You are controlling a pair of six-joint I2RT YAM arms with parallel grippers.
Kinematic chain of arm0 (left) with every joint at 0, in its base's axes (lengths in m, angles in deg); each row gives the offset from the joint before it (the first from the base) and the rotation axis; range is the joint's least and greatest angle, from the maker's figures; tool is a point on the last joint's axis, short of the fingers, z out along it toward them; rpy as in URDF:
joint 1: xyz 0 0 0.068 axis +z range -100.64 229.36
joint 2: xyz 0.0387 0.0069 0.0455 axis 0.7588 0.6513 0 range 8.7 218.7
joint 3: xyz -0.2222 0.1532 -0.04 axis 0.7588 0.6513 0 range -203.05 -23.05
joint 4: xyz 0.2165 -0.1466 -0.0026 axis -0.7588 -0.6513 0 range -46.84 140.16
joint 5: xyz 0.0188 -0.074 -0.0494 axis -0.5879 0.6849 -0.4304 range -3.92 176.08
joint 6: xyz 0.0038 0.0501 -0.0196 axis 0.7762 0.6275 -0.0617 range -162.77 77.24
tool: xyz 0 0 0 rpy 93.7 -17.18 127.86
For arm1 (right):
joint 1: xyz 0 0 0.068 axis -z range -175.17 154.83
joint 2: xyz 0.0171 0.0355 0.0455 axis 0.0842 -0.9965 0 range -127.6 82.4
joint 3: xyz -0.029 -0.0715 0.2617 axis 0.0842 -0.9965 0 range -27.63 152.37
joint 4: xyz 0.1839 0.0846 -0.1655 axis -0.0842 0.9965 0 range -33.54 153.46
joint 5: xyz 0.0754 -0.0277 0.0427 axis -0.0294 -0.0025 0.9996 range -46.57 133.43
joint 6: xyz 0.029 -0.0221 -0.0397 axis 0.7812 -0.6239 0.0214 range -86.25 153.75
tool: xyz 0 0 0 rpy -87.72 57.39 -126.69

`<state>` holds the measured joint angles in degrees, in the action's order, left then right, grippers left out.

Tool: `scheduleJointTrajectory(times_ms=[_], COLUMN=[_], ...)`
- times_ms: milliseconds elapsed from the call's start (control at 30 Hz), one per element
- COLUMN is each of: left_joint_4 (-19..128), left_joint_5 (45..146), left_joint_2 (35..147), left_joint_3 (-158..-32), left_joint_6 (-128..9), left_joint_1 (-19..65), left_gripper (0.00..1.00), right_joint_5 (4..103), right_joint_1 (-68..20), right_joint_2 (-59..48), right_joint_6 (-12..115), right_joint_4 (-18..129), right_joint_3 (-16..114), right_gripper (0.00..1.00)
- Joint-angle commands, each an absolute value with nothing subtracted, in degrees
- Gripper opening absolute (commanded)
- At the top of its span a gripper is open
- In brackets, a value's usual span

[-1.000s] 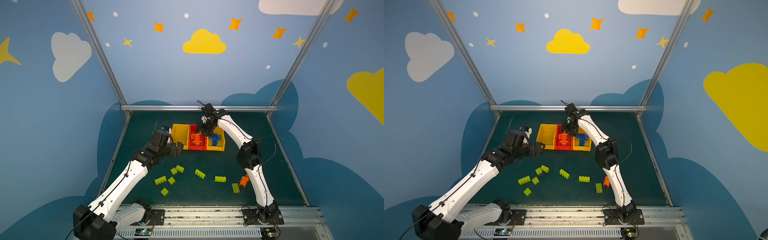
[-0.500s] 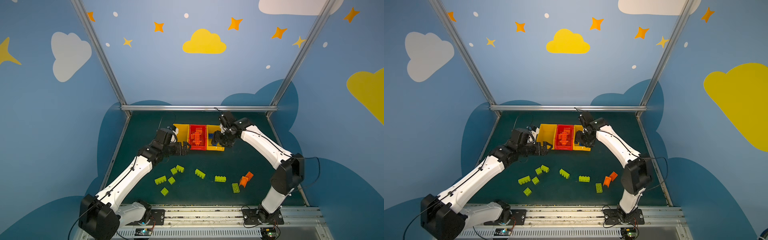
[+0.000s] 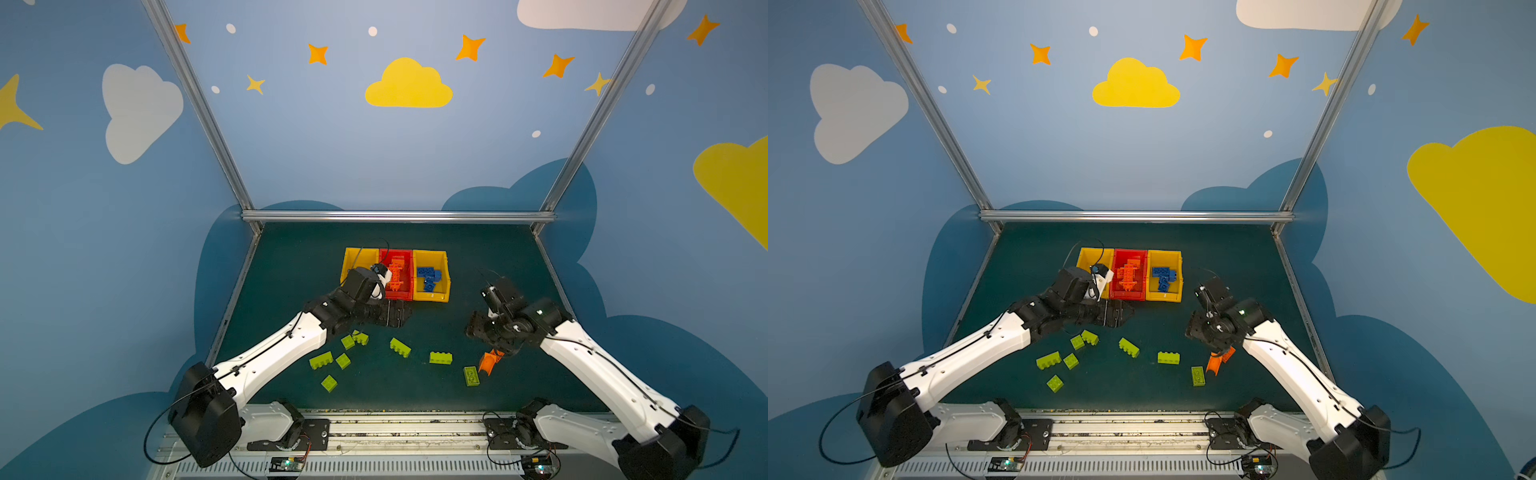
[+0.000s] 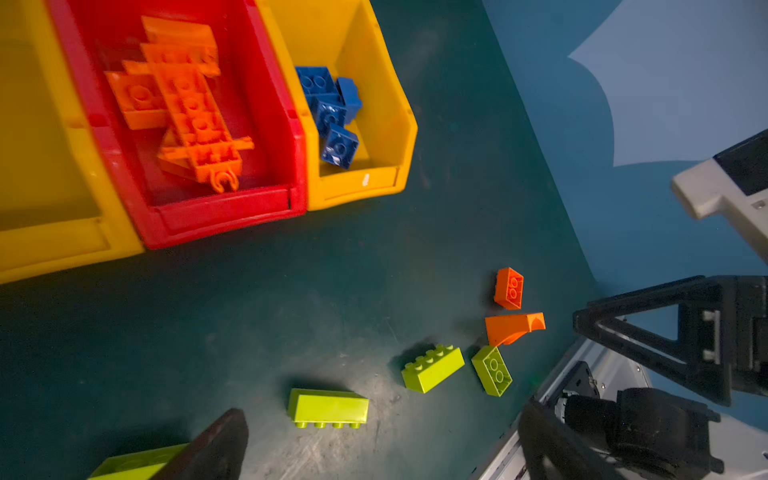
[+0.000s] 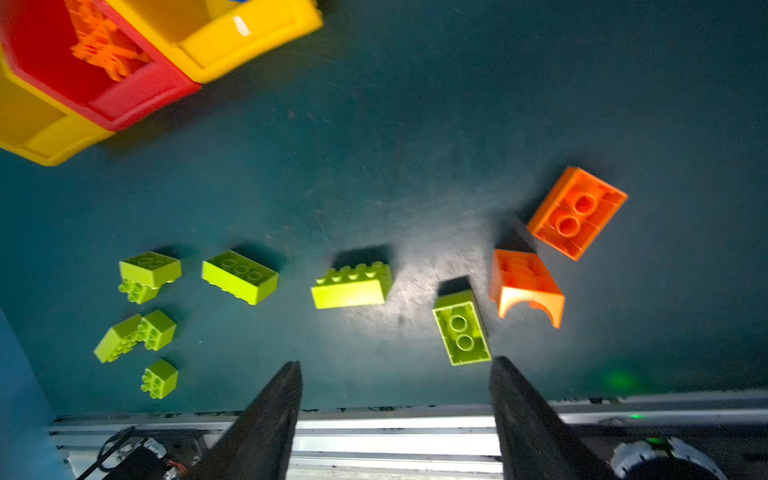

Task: Sort the legos into containers by color
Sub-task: 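Move the right gripper back over the orange arch brick, then lower the right gripper and grasp the orange arch brick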

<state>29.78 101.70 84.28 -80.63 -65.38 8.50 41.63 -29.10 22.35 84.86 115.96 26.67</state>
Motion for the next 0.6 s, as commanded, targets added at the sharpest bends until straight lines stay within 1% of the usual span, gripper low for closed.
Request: scheduleJointTrajectory(times_ms=[0,100,233,267,567], left_joint_4=[30.5,30.0,28.8,28.5,26.4], left_joint_5=[101.3,100.4,98.6,96.5,92.2], left_joint_2=[85.4,85.8,84.9,84.5,81.8], left_joint_3=[-83.3,-83.6,-83.2,-83.2,-82.2], left_joint_6=[-66.0,-66.4,-67.0,-67.0,-68.0], left_joint_1=[5.8,3.6,1.4,1.0,0.7], left_gripper=[1.00,1.00,1.00,1.00,1.00], right_joint_5=[39.7,39.8,41.4,41.5,35.0], right_joint_1=[-29.8,-29.7,-29.8,-29.8,-29.5], right_joint_2=[27.6,32.0,32.8,32.2,24.2], right_joint_6=[89.3,90.6,91.0,90.8,87.5], right_joint_4=[120.2,119.9,117.2,116.5,113.0], right_joint_3=[21.5,17.2,13.3,12.7,12.4], right_gripper=[0.73,0.75,0.75,0.75,0.74])
